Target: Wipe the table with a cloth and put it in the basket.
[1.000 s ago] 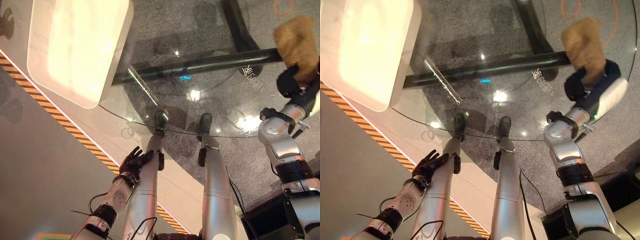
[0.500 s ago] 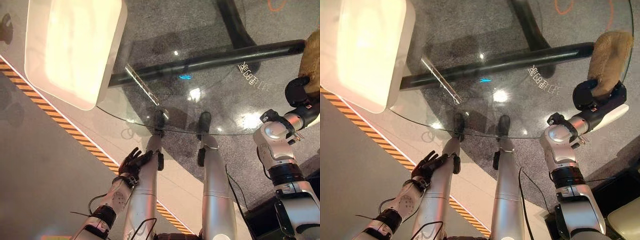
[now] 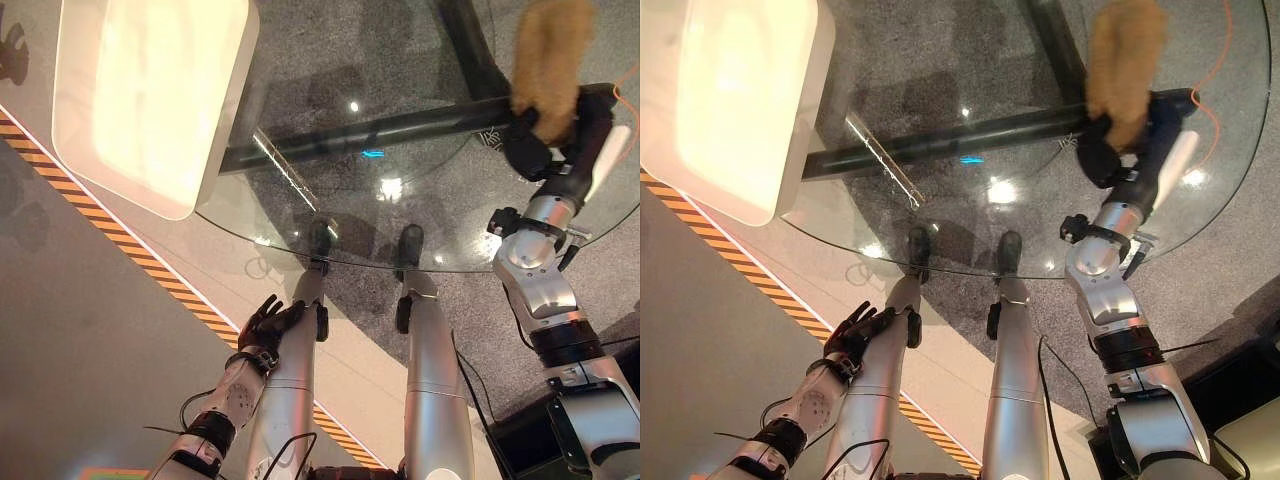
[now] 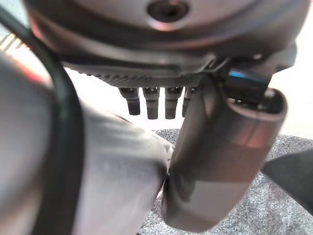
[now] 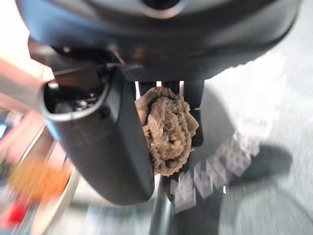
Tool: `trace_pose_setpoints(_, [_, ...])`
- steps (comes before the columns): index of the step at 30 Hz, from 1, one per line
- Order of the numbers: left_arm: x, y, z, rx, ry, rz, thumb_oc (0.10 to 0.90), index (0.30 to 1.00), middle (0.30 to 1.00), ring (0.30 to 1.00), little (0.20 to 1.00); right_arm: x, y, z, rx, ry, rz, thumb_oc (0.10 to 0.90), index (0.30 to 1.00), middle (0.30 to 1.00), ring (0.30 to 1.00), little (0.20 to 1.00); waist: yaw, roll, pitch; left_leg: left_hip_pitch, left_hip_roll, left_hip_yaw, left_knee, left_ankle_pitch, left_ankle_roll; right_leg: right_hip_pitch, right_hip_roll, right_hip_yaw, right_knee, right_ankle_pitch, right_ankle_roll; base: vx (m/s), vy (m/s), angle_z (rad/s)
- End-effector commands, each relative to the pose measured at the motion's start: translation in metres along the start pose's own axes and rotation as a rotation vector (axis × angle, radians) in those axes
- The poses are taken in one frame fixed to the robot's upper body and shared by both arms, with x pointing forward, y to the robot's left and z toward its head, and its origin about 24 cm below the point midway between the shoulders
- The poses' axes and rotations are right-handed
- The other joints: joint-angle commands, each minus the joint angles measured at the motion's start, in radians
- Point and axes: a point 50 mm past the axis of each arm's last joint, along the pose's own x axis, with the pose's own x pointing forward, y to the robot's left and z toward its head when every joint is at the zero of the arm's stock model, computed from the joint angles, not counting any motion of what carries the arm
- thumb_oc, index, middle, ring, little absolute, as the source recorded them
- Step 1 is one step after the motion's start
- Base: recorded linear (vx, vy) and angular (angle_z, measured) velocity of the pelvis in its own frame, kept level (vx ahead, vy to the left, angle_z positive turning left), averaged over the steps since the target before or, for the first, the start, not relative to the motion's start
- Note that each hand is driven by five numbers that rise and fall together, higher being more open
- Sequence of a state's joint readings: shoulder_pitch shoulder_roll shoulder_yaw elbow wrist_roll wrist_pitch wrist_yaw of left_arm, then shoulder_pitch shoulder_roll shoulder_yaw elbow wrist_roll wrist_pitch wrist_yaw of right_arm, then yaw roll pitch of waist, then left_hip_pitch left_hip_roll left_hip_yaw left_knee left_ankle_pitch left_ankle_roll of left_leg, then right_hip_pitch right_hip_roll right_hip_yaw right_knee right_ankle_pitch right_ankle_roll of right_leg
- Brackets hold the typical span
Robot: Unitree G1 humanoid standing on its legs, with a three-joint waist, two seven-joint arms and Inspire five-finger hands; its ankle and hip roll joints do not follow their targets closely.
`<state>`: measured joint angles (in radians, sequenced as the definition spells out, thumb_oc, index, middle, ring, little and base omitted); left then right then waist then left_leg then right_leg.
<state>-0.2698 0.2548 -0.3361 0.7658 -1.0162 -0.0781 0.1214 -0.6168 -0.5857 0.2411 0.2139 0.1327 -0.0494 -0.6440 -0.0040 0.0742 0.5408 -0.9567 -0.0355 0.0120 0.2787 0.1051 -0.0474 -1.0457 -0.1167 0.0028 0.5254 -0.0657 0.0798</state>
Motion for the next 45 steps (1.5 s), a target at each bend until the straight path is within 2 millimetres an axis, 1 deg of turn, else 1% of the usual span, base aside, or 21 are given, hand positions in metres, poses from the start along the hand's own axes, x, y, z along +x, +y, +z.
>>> trace_pose_setpoints(1, [-0.027, 0.038, -0.057, -0.003, 0.158, 0.109, 0.800, 0.900, 0.900, 0.900, 0.900, -0.012, 0.011, 0.038, -0.023, -0.239, 0.241, 0.100, 0.300, 0.300, 0.300, 0.200, -0.013, 0.026, -0.021, -0.039, -0.046, 0.040, 0.143, -0.121, 0.022, 0.015, 0.041, -0.071, -0.164, 0.126, 0.011, 0.00, 0.000, 0.00])
trace_pose_setpoints(3, [-0.027, 0.039, -0.057, 0.007, 0.161, 0.105, 0.800, 0.900, 0.900, 0.900, 0.900, -0.021, 0.027, 0.033, -0.041, -0.221, 0.376, 0.100, 0.300, 0.300, 0.300, 0.200, -0.007, 0.027, -0.021, -0.041, -0.047, 0.040, 0.146, -0.120, 0.020, 0.014, 0.037, -0.079, -0.158, 0.122, 0.011, 0.00, 0.000, 0.00])
trace_pose_setpoints(4, [-0.027, 0.038, -0.057, 0.008, 0.161, 0.105, 0.800, 0.900, 0.900, 0.900, 0.900, -0.022, 0.029, 0.033, -0.043, -0.218, 0.390, 0.100, 0.300, 0.300, 0.300, 0.200, -0.006, 0.027, -0.021, -0.041, -0.047, 0.040, 0.145, -0.120, 0.020, 0.014, 0.036, -0.080, -0.158, 0.122, 0.011, 0.00, 0.000, 0.00])
trace_pose_setpoints(10, [-0.025, 0.040, -0.054, 0.019, 0.159, 0.097, 0.800, 0.900, 0.900, 0.900, 0.900, -0.038, 0.055, 0.024, -0.107, -0.195, 0.603, 0.100, 0.300, 0.300, 0.300, 0.200, 0.003, 0.031, -0.021, -0.049, -0.047, 0.041, 0.145, -0.114, 0.018, 0.005, 0.031, -0.089, -0.153, 0.117, 0.008, 0.00, 0.000, 0.01])
trace_pose_setpoints(13, [-0.025, 0.041, -0.053, 0.023, 0.159, 0.093, 0.800, 0.900, 0.900, 0.900, 0.900, -0.042, 0.060, 0.024, -0.122, -0.198, 0.672, 0.100, 0.300, 0.300, 0.300, 0.200, 0.005, 0.033, -0.021, -0.053, -0.049, 0.039, 0.147, -0.114, 0.019, 0.000, 0.030, -0.091, -0.151, 0.117, 0.007, 0.00, 0.004, 0.05])
trace_pose_setpoints(18, [-0.025, 0.041, -0.051, 0.033, 0.160, 0.090, 0.800, 0.900, 0.900, 0.900, 0.900, -0.052, 0.072, 0.040, -0.085, -0.261, 0.833, 0.100, 0.300, 0.300, 0.300, 0.200, 0.009, 0.033, -0.021, -0.060, -0.051, 0.039, 0.150, -0.111, 0.019, -0.005, 0.031, -0.091, -0.150, 0.119, 0.008, 0.00, 0.001, 0.01])
trace_pose_setpoints(20, [-0.024, 0.040, -0.051, 0.035, 0.159, 0.090, 0.800, 0.900, 0.900, 0.900, 0.900, -0.055, 0.075, 0.044, -0.069, -0.276, 0.872, 0.100, 0.300, 0.300, 0.300, 0.200, 0.010, 0.032, -0.021, -0.060, -0.051, 0.038, 0.150, -0.111, 0.020, -0.005, 0.030, -0.091, -0.150, 0.119, 0.008, 0.00, 0.000, 0.00])
trace_pose_setpoints(21, [-0.024, 0.039, -0.049, 0.037, 0.158, 0.088, 0.800, 0.900, 0.900, 0.900, 0.900, -0.063, 0.083, 0.055, -0.021, -0.300, 0.981, 0.100, 0.300, 0.300, 0.300, 0.200, 0.013, 0.031, -0.021, -0.061, -0.052, 0.039, 0.154, -0.111, 0.019, -0.006, 0.030, -0.092, -0.147, 0.118, 0.007, 0.00, 0.000, 0.00])
trace_pose_setpoints(23, [-0.023, 0.039, -0.048, 0.038, 0.155, 0.084, 0.800, 0.900, 0.900, 0.900, 0.900, -0.070, 0.089, 0.061, -0.005, -0.314, 1.059, 0.100, 0.300, 0.300, 0.300, 0.200, 0.015, 0.031, -0.021, -0.059, -0.052, 0.040, 0.154, -0.109, 0.019, -0.005, 0.032, -0.092, -0.146, 0.118, 0.007, 0.00, 0.000, 0.00])
trace_pose_setpoints(25, [-0.022, 0.038, -0.047, 0.038, 0.150, 0.080, 0.800, 0.900, 0.900, 0.900, 0.900, -0.074, 0.092, 0.064, -0.009, -0.327, 1.096, 0.100, 0.300, 0.300, 0.300, 0.200, 0.016, 0.030, -0.021, -0.059, -0.052, 0.039, 0.153, -0.108, 0.018, -0.003, 0.032, -0.092, -0.147, 0.118, 0.007, 0.00, 0.001, 0.02])
trace_pose_setpoints(28, [-0.021, 0.032, -0.042, 0.029, 0.126, 0.051, 0.800, 0.900, 0.900, 0.900, 0.900, -0.084, 0.098, 0.071, -0.003, -0.350, 1.186, 0.100, 0.300, 0.300, 0.300, 0.200, 0.020, 0.030, -0.021, -0.058, -0.051, 0.039, 0.154, -0.108, 0.021, -0.004, 0.032, -0.095, -0.143, 0.116, 0.006, 0.00, 0.008, 0.08])
trace_pose_setpoints(31, [-0.018, 0.026, -0.038, 0.024, 0.116, 0.039, 0.800, 0.900, 0.900, 0.900, 0.900, -0.090, 0.101, 0.075, 0.018, -0.355, 1.226, 0.100, 0.300, 0.300, 0.300, 0.200, 0.020, 0.029, -0.021, -0.057, -0.053, 0.038, 0.156, -0.108, 0.021, -0.002, 0.032, -0.095, -0.142, 0.116, 0.007, 0.00, 0.003, 0.06])
trace_pose_setpoints(34, [-0.017, 0.023, -0.036, 0.022, 0.119, 0.045, 0.800, 0.900, 0.900, 0.900, 0.900, -0.091, 0.102, 0.076, 0.033, -0.357, 1.224, 0.100, 0.300, 0.300, 0.300, 0.200, 0.020, 0.026, -0.021, -0.056, -0.054, 0.036, 0.159, -0.108, 0.022, -0.001, 0.032, -0.095, -0.141, 0.117, 0.007, 0.00, -0.001, 0.01])
trace_pose_setpoints(39, [-0.018, 0.028, -0.038, 0.020, 0.131, 0.060, 0.800, 0.900, 0.900, 0.900, 0.900, -0.086, 0.100, 0.073, 0.013, -0.352, 1.120, 0.100, 0.300, 0.300, 0.300, 0.200, 0.019, 0.021, -0.021, -0.043, -0.053, 0.034, 0.156, -0.108, 0.022, 0.012, 0.035, -0.099, -0.143, 0.118, 0.008, 0.00, 0.000, 0.00])
trace_pose_setpoints(45, [-0.020, 0.034, -0.041, 0.004, 0.121, 0.080, 0.800, 0.900, 0.900, 0.900, 0.900, -0.072, 0.088, 0.068, 0.039, -0.321, 0.978, 0.100, 0.300, 0.300, 0.300, 0.200, 0.016, 0.013, -0.021, -0.010, -0.050, 0.031, 0.144, -0.110, 0.024, 0.044, 0.038, -0.102, -0.153, 0.117, 0.008, 0.00, 0.000, 0.00])
